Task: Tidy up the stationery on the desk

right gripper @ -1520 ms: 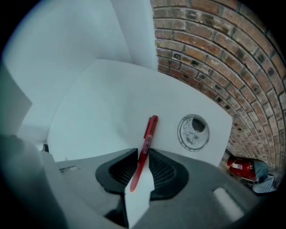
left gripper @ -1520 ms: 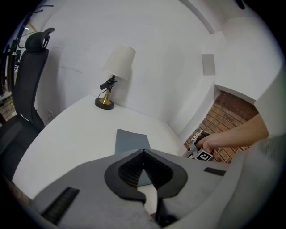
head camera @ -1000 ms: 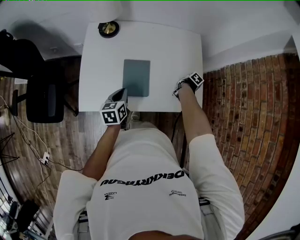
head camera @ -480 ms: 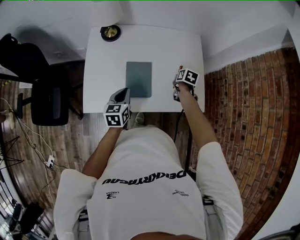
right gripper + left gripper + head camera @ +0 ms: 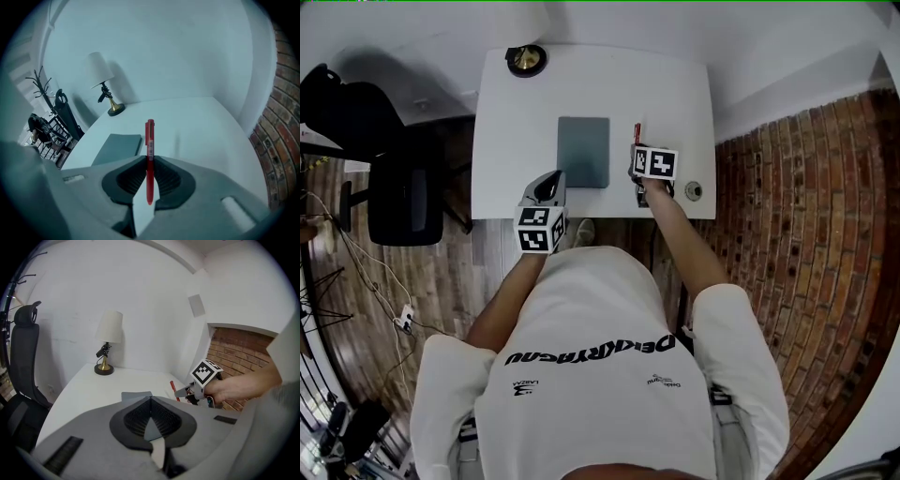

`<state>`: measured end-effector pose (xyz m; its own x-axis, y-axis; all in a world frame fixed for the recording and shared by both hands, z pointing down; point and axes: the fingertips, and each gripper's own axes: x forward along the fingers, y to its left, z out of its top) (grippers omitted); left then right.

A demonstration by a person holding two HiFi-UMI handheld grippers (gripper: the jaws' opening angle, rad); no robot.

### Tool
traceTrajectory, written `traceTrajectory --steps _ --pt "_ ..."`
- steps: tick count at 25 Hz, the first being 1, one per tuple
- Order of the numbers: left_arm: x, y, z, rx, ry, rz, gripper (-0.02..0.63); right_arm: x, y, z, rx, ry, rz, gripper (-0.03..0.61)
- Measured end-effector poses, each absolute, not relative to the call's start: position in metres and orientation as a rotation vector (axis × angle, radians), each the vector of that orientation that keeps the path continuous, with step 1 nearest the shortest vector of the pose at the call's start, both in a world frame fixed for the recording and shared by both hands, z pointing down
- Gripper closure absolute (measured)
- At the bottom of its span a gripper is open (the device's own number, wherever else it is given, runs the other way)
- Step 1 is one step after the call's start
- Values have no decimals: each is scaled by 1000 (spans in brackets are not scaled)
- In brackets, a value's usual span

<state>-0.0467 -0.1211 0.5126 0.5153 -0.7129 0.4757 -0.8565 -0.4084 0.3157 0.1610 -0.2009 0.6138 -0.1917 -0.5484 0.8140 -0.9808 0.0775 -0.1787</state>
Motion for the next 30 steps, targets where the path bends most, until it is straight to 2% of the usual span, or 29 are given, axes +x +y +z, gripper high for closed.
traceTrajectory --steps 14,30 --pt "-52 -122 523 2217 -1303 392 615 122 -199 657 1392 -1820 1172 532" --pt "-61 -121 535 2171 -1314 418 615 116 -200 685 1384 -1730 1237 532"
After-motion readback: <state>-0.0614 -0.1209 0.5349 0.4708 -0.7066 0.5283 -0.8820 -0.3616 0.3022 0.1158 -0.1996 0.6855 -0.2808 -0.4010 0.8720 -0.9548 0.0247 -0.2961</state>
